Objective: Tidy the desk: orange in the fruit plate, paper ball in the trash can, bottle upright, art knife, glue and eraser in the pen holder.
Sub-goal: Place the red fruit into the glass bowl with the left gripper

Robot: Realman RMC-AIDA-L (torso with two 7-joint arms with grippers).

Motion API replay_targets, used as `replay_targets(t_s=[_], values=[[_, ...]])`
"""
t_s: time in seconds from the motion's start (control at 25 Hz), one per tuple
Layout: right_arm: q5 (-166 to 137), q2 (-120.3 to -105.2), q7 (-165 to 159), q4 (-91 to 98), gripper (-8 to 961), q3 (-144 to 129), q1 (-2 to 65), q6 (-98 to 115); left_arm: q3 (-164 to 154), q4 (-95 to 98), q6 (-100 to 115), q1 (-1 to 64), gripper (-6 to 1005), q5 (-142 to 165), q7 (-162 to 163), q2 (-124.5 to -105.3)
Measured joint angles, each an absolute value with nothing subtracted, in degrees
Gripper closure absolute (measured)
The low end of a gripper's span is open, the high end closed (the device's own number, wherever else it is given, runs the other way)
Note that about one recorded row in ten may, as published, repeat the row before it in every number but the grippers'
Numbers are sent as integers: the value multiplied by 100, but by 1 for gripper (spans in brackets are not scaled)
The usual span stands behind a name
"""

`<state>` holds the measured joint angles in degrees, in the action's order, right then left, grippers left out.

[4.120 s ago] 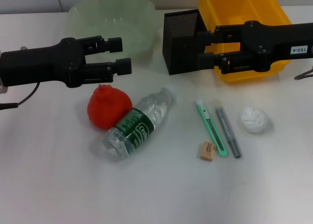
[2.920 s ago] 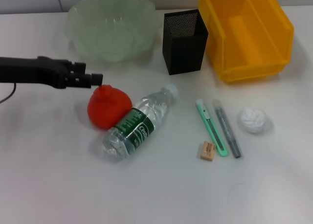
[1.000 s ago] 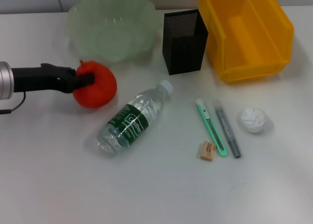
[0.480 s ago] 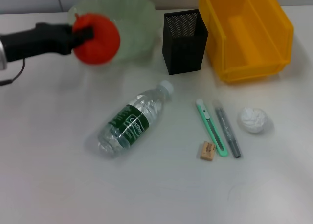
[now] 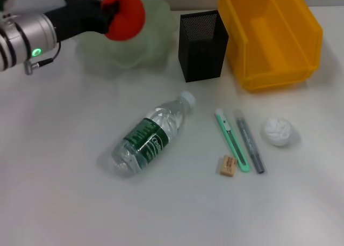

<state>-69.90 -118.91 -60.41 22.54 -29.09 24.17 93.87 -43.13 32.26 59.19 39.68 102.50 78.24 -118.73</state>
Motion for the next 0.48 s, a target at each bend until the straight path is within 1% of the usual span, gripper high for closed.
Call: replay_targets(t_s=[0.04,0.08,0.24,0.48], values=[[-6992,-11891,-6040,2216,199,-2908,2408,9387,-4349,2717,5128,4227,915,9725,6886,-11888],[-6992,-11891,-6040,2216,199,-2908,2408,9387,-4350,2616,5002,4290,916,9673,6716,-11889],[-6996,-11895,-6041,2210,199,-2913,2387,9389,-4374,2358,4508,4472,917,9634,6310,-11911],[-7159,-11877,-6052,2317,199,-3004,2350,9580,-4402,2229,4393,4525,902,9612,6015,-11915]])
